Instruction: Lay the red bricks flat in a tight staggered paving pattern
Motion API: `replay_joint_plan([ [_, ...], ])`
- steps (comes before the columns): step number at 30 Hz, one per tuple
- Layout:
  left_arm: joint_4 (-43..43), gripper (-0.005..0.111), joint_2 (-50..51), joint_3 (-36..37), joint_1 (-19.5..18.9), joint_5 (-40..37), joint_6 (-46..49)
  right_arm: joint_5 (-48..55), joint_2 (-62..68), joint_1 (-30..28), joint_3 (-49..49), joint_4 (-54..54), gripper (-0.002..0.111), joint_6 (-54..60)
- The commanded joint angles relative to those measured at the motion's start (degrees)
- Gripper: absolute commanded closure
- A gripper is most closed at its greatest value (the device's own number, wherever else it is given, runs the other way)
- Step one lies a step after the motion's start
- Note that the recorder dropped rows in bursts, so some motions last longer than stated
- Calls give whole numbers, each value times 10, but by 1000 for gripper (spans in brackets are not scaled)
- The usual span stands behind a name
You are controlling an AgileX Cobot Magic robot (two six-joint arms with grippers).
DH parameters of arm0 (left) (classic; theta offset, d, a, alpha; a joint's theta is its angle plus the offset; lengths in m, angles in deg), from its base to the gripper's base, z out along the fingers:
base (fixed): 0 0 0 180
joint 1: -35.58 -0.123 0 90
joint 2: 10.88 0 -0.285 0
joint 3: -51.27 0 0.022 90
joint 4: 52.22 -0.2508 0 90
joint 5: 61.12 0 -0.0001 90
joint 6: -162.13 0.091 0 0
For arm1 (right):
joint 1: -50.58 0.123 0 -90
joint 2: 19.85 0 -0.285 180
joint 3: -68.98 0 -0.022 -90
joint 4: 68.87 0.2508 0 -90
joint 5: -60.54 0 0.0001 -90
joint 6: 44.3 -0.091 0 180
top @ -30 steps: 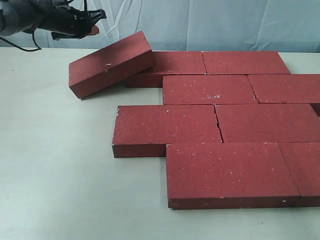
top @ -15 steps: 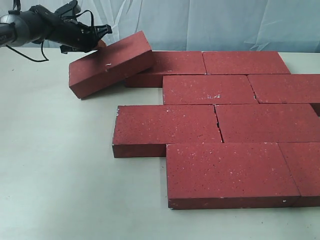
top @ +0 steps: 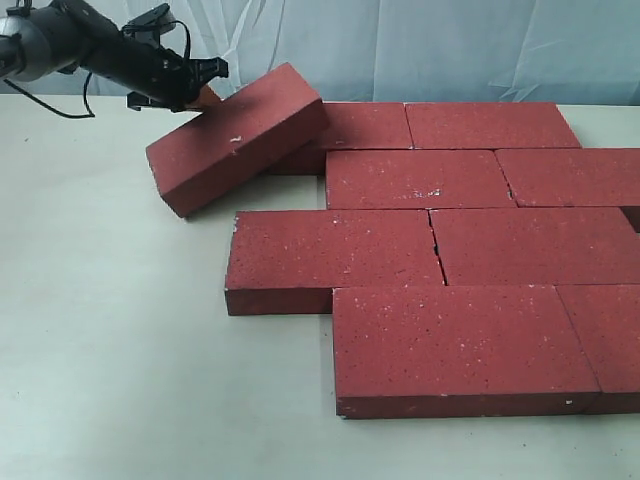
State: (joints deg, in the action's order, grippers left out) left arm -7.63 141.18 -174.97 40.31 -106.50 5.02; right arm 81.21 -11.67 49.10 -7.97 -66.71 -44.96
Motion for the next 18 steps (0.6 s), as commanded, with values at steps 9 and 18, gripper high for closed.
replay_joint_plan([
  [9, -2, 107, -31, -4, 5, -156, 34, -5, -4, 3, -3, 0, 109, 2],
  [18, -2, 107, -44, -4, 7, -220, 74, -5, -4, 3, -3, 0, 109, 2],
])
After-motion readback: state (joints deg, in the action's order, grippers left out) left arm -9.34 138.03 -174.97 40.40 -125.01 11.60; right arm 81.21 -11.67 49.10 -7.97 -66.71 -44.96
